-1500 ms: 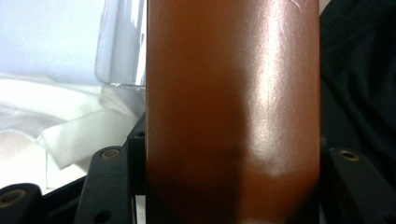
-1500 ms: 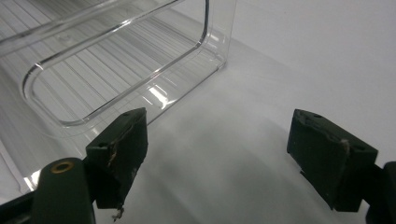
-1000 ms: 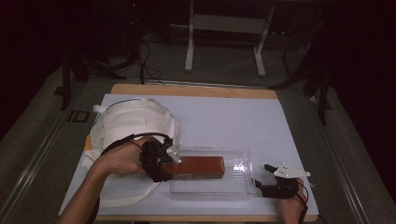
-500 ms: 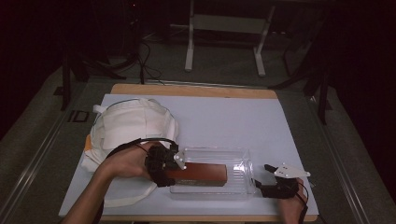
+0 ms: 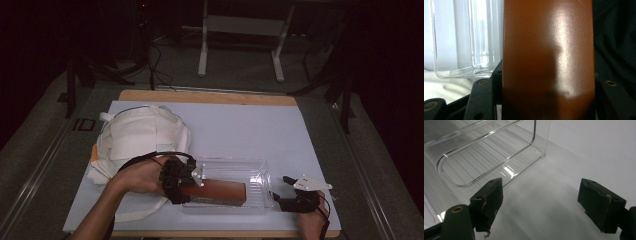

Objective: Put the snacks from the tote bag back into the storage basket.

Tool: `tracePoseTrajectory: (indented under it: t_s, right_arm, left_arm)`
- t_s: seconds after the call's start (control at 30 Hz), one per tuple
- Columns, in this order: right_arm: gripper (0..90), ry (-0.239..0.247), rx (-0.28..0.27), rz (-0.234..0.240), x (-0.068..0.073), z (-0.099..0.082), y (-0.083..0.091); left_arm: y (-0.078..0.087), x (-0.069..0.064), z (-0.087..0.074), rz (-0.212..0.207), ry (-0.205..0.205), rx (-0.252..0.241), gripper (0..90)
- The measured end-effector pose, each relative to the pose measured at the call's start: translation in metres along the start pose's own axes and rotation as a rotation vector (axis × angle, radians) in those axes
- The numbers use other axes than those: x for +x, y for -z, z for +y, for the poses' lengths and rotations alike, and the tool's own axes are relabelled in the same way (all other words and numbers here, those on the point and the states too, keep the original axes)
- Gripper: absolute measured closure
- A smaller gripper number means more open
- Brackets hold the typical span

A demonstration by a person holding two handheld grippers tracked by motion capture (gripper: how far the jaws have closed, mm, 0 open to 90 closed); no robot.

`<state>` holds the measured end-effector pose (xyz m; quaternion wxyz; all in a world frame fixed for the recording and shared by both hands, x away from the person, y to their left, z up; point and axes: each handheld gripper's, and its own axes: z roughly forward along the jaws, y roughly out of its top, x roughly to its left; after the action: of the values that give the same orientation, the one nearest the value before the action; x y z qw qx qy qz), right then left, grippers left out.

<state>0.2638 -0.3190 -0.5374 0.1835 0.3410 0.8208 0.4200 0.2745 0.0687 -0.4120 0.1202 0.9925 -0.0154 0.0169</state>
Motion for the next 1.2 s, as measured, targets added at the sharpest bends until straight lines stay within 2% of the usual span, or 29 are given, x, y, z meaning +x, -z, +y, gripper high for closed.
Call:
tracePoseTrajectory:
  t_s: [1.2]
  right_arm:
    - [20.2, 0.001, 0.004, 0.002, 0.000, 0.000, 0.000]
  left_arm:
    - [-0.011, 0.002, 0.022, -0.017, -0.012, 0.009, 43.2]
